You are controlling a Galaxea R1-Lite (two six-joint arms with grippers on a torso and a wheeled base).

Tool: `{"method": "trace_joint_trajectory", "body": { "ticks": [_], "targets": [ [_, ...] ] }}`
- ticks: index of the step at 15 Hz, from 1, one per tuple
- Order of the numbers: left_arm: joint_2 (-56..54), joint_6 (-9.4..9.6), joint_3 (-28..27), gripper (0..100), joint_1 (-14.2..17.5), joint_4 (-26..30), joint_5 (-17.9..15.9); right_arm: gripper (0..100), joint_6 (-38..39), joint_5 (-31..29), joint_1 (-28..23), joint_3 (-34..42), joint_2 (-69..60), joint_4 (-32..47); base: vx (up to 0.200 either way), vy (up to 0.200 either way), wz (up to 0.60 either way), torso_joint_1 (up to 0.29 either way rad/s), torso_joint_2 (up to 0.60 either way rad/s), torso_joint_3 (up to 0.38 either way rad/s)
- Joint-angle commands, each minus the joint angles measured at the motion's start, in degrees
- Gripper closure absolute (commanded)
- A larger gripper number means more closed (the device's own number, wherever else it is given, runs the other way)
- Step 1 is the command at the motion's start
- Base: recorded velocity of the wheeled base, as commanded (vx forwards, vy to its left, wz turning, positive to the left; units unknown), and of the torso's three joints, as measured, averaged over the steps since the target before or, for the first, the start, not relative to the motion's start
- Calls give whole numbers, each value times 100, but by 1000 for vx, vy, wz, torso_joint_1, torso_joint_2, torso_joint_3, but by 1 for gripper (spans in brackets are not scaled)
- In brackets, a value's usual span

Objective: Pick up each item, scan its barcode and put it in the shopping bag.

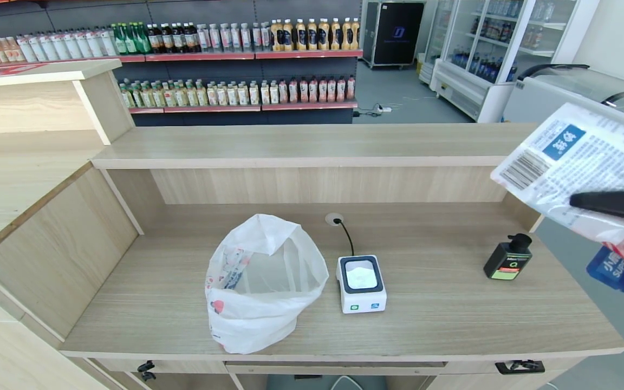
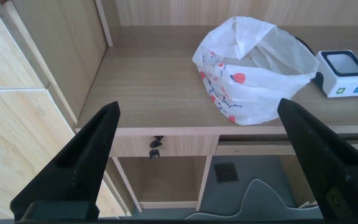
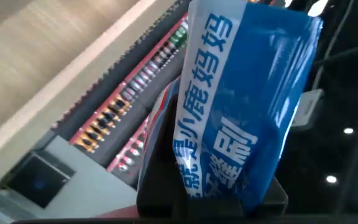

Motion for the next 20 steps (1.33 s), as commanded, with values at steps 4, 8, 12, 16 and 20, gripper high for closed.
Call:
{"method": "trace_joint_trajectory", "body": {
  "ticks": [4, 8, 12, 16, 20],
  "targets": [
    [1, -1, 0, 0, 0, 0, 0, 100, 361, -263, 1065, 648, -496, -1255, 0, 0, 0, 0, 0, 0],
    [1, -1, 0, 0, 0, 0, 0, 100, 713, -562, 2067, 542, -505, -1695, 0, 0, 0, 0, 0, 0],
    [1, -1, 0, 0, 0, 0, 0, 100, 669, -667, 2779, 577, -329, -1739, 0, 0, 0, 0, 0, 0],
    [1, -1, 0, 0, 0, 0, 0, 100, 564, -799, 3359, 595, -57, -2064, 0, 0, 0, 0, 0, 0],
    [1, -1, 0, 0, 0, 0, 0, 100, 599, -834, 3456, 762, -461, -1844, 0, 0, 0, 0, 0, 0]
  ]
}}
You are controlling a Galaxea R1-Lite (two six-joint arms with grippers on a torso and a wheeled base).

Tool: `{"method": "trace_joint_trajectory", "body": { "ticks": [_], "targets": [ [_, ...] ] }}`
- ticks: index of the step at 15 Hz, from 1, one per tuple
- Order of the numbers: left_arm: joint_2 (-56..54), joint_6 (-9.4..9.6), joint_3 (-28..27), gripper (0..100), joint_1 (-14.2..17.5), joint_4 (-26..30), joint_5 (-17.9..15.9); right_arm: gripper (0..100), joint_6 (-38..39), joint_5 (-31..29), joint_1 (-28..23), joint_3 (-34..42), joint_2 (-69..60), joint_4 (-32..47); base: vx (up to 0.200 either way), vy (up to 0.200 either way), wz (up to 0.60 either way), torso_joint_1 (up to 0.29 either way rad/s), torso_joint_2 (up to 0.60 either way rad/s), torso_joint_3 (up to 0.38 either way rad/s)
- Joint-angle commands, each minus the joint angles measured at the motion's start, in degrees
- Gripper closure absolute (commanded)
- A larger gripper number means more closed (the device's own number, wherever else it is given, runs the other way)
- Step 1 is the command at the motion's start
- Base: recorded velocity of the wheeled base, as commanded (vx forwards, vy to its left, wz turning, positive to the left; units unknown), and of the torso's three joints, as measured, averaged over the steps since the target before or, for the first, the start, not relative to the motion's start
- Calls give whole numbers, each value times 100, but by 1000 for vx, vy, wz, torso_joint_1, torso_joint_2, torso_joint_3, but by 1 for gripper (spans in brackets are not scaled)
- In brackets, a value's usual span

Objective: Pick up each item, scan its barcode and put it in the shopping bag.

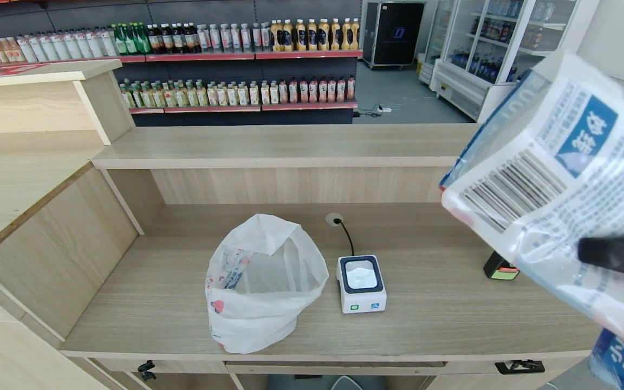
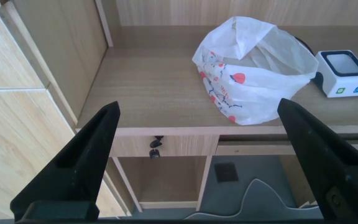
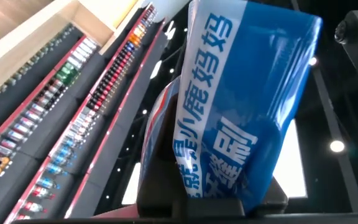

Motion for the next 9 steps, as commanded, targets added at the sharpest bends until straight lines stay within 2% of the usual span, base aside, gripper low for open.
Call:
{"method": "trace_joint_trajectory", "body": {
  "ticks": [1, 4, 9],
  "targets": [
    [1, -1, 0, 0, 0, 0, 0, 100, 11, 9, 50, 32, -436, 359, 0, 0, 0, 0, 0, 0],
    [1, -1, 0, 0, 0, 0, 0, 100, -6, 9, -47, 24, -885, 1071, 0, 0, 0, 0, 0, 0],
    [1, -1, 0, 0, 0, 0, 0, 100, 11, -8, -64, 41, -999, 1142, 0, 0, 0, 0, 0, 0]
  ]
}}
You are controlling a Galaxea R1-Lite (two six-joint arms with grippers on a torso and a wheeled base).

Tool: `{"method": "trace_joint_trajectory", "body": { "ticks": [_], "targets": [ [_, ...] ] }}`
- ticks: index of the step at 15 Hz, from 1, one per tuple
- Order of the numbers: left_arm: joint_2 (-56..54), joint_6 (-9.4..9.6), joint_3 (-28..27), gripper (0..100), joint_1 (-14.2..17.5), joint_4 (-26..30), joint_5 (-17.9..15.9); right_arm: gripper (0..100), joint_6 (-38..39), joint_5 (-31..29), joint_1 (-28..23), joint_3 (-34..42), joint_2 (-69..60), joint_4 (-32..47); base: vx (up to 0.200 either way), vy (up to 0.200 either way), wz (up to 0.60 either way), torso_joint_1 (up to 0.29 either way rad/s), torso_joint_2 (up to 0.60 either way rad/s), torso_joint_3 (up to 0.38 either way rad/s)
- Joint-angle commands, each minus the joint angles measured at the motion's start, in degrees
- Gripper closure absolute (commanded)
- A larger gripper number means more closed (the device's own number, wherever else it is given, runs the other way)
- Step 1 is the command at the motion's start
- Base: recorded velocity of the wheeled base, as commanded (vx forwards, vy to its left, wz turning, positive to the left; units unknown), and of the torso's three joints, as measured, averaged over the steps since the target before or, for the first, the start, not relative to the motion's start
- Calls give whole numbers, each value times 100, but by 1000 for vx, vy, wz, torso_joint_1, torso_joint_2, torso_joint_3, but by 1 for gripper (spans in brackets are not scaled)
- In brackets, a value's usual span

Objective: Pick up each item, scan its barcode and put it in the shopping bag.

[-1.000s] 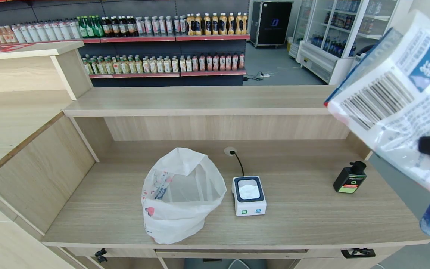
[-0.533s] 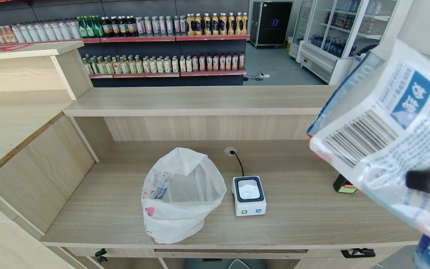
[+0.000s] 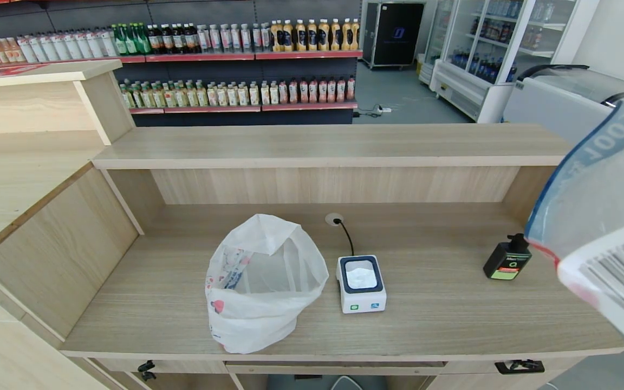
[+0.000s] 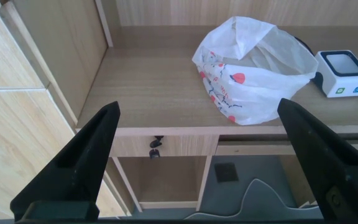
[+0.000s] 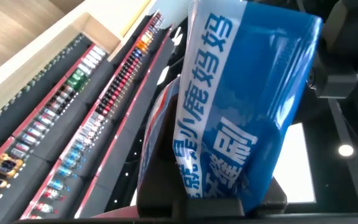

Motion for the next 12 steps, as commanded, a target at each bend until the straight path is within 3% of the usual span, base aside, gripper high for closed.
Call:
{"method": "trace_joint_trajectory", "body": {
  "ticks": [1, 12],
  "targets": [
    [1, -1, 0, 0, 0, 0, 0, 100, 16, 3, -9, -7, -64, 47, 0, 0, 0, 0, 0, 0],
    [1, -1, 0, 0, 0, 0, 0, 100, -10, 12, 35, -42, -336, 618, 0, 0, 0, 0, 0, 0]
  ]
}}
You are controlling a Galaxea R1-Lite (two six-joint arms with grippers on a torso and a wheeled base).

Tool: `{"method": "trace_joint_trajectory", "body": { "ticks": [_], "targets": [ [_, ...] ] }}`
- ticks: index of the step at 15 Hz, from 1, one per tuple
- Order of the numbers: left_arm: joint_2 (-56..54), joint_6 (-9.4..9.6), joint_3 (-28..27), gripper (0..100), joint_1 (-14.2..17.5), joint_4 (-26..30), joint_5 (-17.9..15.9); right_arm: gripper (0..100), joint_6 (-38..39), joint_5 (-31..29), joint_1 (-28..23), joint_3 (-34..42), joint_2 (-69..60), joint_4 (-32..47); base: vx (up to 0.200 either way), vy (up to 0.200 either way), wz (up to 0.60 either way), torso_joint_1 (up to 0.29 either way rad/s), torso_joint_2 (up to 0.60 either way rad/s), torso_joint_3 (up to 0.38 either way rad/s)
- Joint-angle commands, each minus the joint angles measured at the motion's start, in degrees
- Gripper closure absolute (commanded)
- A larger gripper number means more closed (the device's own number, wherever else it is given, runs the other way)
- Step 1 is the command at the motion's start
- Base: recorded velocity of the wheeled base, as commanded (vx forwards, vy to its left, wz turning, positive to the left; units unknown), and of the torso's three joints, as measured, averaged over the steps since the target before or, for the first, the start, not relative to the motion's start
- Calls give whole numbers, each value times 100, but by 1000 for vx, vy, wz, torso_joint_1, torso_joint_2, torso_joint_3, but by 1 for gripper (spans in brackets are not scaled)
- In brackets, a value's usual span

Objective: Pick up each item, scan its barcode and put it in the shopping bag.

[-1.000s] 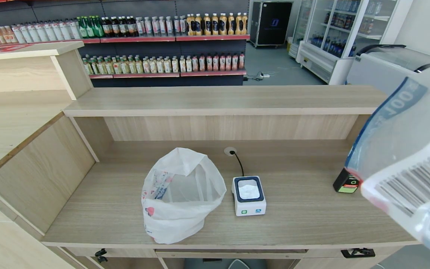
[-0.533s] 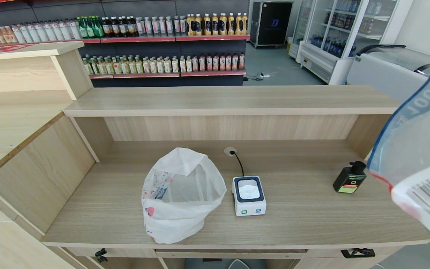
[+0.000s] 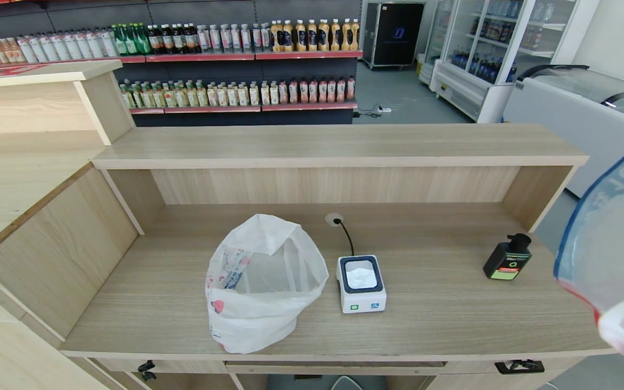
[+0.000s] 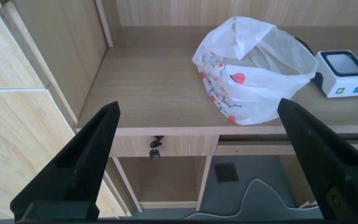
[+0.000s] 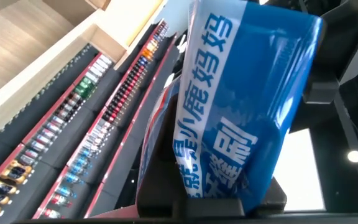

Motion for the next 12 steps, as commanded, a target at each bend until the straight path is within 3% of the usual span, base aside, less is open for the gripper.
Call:
{"method": "trace_joint_trajectory", "body": {
  "ticks": [1, 4, 5, 7, 8, 9, 11, 12],
  "targets": [
    [1, 1, 0, 0, 0, 0, 0, 100, -1, 3, 7, -3, -18, -2, 0, 0, 0, 0, 0, 0],
    [1, 1, 0, 0, 0, 0, 0, 100, 113, -14, -64, -47, -211, 7, 0, 0, 0, 0, 0, 0],
    [1, 1, 0, 0, 0, 0, 0, 100, 526, -129, -257, -170, -273, -2, 0, 0, 0, 0, 0, 0],
    [1, 1, 0, 0, 0, 0, 0, 100, 1976, -999, -732, -574, -238, -11, 0, 0, 0, 0, 0, 0],
    [1, 1, 0, 0, 0, 0, 0, 100, 2943, -1509, -951, -671, -255, -37, 0, 0, 0, 0, 0, 0],
    [1, 1, 0, 0, 0, 0, 0, 100, 4323, -2423, -1233, -785, -281, -64, 0, 0, 0, 0, 0, 0],
    [1, 1, 0, 0, 0, 0, 0, 100, 5843, -3592, -1268, -811, -255, -64, 0, 0, 0, 0, 0, 0],
    [1, 1, 0, 0, 0, 0, 0, 100, 7645, -5244, -1277, -917, -123, 33, 0, 0, 0, 0, 0, 0]
  ]
}}
